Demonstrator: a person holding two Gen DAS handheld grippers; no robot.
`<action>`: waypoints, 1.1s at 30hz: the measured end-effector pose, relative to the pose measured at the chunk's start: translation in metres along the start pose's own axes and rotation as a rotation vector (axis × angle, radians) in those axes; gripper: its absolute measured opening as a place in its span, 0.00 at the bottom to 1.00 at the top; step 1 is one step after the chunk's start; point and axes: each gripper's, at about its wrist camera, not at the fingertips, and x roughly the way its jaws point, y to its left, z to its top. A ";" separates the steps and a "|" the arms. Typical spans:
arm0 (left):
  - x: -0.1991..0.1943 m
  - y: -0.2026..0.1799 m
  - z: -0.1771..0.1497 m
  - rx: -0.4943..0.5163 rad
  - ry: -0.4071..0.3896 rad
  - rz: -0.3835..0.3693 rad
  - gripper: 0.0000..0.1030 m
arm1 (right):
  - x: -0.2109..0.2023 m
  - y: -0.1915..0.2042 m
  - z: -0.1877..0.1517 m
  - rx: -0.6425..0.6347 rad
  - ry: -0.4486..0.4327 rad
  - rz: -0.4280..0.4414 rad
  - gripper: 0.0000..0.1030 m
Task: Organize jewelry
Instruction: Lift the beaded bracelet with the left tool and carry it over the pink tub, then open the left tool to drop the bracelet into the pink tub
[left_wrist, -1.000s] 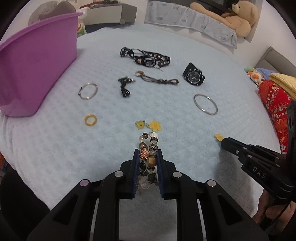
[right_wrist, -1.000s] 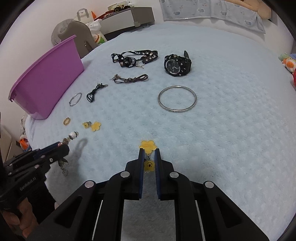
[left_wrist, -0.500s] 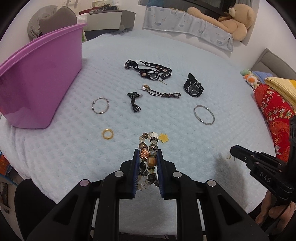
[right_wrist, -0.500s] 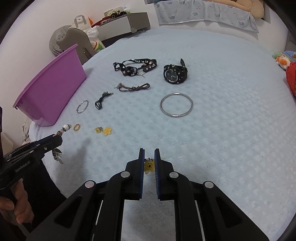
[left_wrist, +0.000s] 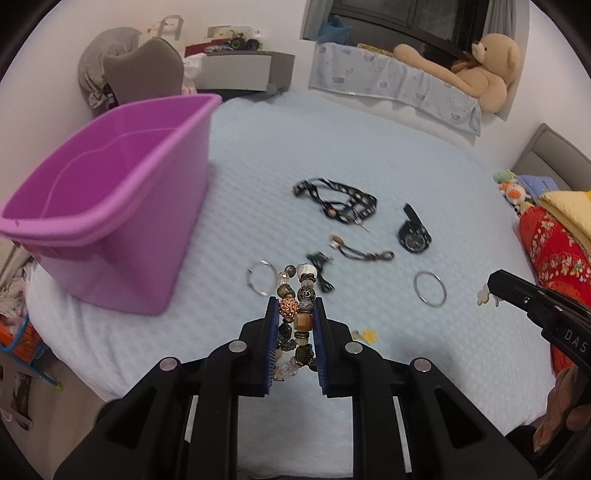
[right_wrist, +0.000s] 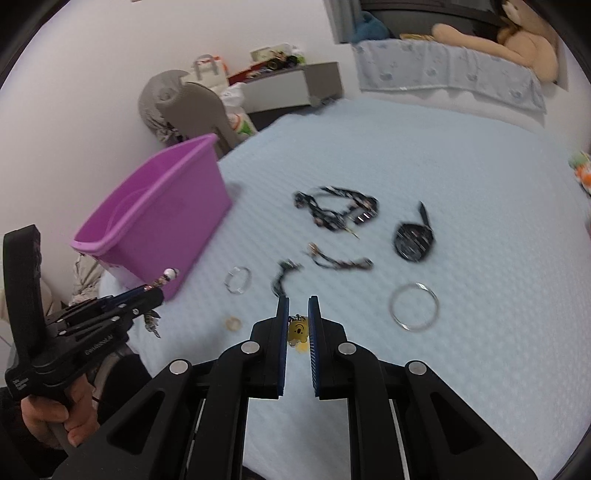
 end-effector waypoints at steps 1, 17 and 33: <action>-0.004 0.008 0.008 -0.009 -0.008 0.006 0.17 | 0.003 0.012 0.011 -0.020 -0.009 0.018 0.10; -0.034 0.146 0.100 -0.146 -0.069 0.148 0.17 | 0.070 0.180 0.147 -0.205 -0.050 0.278 0.10; 0.027 0.231 0.108 -0.274 0.070 0.220 0.17 | 0.205 0.266 0.176 -0.283 0.197 0.287 0.10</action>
